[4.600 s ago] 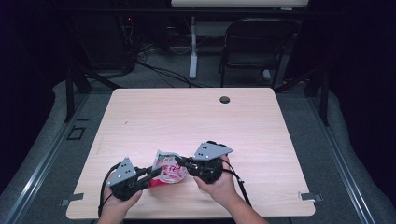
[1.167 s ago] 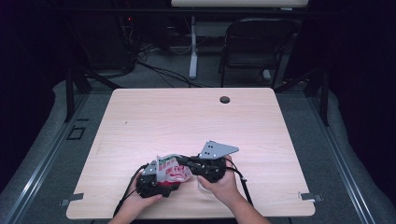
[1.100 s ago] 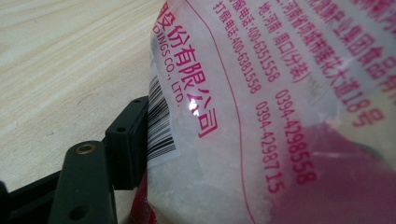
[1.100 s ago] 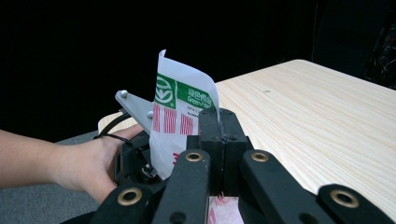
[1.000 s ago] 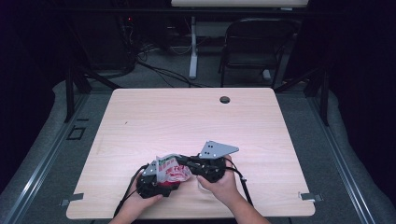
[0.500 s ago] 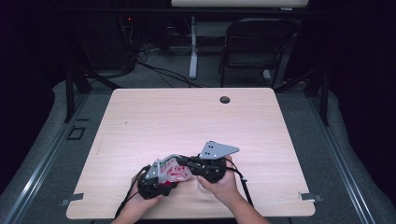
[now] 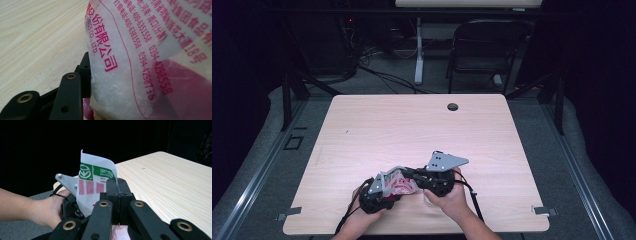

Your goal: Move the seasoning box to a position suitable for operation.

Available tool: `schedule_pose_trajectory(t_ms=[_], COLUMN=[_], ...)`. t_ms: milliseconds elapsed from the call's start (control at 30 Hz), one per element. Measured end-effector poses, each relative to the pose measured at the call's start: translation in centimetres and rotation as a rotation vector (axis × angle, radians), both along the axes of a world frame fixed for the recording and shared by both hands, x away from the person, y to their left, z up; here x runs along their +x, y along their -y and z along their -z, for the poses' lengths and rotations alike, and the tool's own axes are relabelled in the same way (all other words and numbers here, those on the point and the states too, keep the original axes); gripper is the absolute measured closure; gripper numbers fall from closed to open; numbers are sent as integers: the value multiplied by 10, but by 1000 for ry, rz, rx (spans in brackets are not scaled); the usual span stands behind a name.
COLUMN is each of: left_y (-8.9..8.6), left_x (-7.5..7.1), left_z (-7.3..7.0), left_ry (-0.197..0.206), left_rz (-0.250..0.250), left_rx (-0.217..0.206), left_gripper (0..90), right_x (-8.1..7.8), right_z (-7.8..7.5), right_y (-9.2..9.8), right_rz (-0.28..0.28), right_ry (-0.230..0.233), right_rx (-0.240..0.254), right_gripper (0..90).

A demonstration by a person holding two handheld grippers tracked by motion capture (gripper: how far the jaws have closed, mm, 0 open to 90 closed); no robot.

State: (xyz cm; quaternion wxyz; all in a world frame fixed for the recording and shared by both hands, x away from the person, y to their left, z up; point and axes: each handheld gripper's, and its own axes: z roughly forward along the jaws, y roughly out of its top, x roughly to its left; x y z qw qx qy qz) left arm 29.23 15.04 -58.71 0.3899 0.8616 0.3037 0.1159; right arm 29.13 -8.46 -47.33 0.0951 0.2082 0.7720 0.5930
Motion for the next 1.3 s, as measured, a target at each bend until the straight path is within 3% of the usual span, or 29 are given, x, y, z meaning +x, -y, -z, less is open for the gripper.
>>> schedule_pose_trajectory(t_ms=[467, 1067, 1300], left_y=[1, -5, -5], left_x=[-5, -6, -5], left_z=[-4, -16, -19], left_ry=[34, 125, 137], left_rz=[-38, -104, -144], left_rx=[29, 126, 120], left_gripper=[618, 628, 632], right_x=[-3, -9, -10], right_z=[-2, -5, -4], right_y=[3, 8, 12], right_rz=[-3, -2, 7], right_ry=[13, 10, 8], right_rx=[-16, -71, -93], right_gripper=[900, 900, 900])
